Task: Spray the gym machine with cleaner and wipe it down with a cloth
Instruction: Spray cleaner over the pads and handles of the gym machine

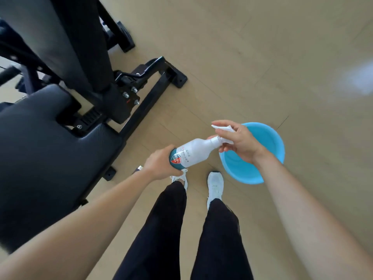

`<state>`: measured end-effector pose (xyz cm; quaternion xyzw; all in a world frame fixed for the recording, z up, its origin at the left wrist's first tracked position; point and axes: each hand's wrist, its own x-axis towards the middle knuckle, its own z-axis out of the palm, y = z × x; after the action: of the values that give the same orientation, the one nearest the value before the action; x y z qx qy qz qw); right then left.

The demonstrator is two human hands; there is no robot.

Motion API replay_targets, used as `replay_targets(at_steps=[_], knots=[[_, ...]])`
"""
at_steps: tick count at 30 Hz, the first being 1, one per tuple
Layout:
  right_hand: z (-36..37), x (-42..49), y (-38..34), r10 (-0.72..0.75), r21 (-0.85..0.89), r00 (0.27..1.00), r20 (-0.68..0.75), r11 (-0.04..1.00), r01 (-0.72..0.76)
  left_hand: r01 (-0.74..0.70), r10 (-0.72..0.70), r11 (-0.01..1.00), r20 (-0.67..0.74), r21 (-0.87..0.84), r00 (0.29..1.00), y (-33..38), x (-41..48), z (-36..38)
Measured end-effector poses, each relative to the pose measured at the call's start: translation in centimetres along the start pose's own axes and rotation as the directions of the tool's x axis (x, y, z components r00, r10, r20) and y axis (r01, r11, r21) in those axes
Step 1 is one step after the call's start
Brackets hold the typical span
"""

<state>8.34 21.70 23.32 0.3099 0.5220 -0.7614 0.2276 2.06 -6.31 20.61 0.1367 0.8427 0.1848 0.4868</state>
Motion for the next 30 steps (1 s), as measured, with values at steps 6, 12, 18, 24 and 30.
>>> replay_targets(at_steps=[6, 12, 18, 24, 30], knots=[[7.5, -7.6, -3.8, -0.185, 0.027, 0.98, -0.077, 0.982, 0.188, 0.021, -0.028, 0.964, -0.02, -0.265, 0.999, 4.0, -11.3, -2.5], [14.8, -12.6, -7.7, -0.265, -0.019, 0.964, -0.012, 0.964, 0.264, 0.004, -0.027, 0.828, -0.033, -0.561, 0.999, 5.9, -21.4, -3.7], [21.4, -14.9, -12.2, -0.343, -0.174, 0.934, 0.097, 0.918, 0.355, -0.073, -0.097, 0.648, -0.177, -0.758, 0.979, 5.8, -27.3, -4.4], [28.2, -14.2, -16.7, -0.347, -0.151, 0.933, 0.101, 0.921, 0.359, -0.1, -0.064, 0.547, -0.161, -0.831, 0.985, 3.4, -28.3, -8.0], [34.2, -12.6, -19.1, -0.381, -0.25, 0.921, 0.084, 0.886, 0.39, -0.141, 0.06, 0.51, -0.128, -0.849, 0.99, -0.6, -27.6, -13.5]])
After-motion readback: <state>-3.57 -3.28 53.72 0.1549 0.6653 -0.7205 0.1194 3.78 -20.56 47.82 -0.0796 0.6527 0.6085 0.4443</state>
